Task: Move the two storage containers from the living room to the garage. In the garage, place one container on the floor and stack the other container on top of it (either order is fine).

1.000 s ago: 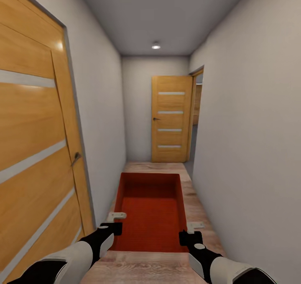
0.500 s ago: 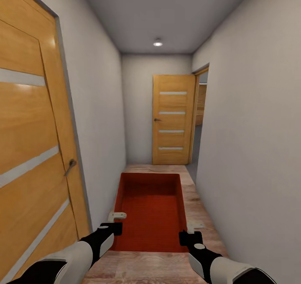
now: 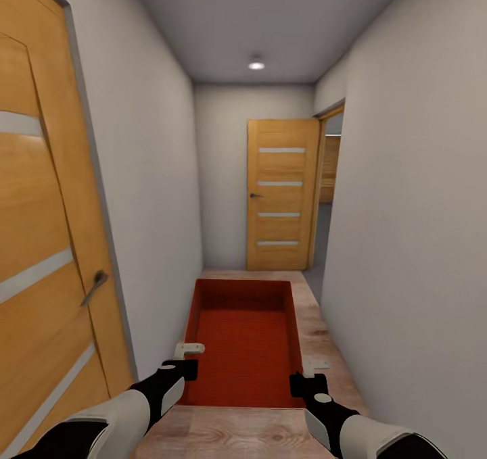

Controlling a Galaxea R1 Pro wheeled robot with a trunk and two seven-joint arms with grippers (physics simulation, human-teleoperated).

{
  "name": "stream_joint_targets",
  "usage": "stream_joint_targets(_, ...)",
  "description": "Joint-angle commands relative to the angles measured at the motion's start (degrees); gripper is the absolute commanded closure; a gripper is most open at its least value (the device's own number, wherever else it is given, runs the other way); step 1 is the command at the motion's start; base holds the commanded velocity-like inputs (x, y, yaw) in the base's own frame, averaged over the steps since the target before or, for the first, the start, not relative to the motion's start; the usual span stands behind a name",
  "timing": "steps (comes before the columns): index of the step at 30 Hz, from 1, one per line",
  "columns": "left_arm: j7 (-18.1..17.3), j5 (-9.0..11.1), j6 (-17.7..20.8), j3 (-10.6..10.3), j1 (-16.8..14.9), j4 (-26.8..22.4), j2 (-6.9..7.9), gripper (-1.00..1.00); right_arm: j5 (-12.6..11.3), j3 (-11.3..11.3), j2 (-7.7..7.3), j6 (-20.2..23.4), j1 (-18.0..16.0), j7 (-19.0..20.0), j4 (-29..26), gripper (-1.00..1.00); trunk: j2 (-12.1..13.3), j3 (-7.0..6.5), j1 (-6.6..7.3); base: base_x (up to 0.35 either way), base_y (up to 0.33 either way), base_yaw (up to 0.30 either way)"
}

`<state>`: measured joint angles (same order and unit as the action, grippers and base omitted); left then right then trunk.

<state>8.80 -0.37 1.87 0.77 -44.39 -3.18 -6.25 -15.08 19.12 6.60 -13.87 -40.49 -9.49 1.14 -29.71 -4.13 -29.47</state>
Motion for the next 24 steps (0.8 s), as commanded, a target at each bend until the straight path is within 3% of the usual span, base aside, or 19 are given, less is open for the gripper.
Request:
stream_joint_targets(1,0.61,0.02,0.24,2.57,0.0,0.11,3.09,1.0,-0.83,-0.4,-0.09,-5.69,-0.04,-0.26,0.0,1.0,-0.03,0.02,-0.05,0.323,0.0,0.0)
stream_joint_targets(24,0.61,0.02,0.24,2.57,0.0,0.11,3.09,1.0,-0.83,-0.4,-0.09,-5.64,-0.04,-0.22,0.0,1.0,-0.03,0.02,-0.05,0.323,0.0,0.0)
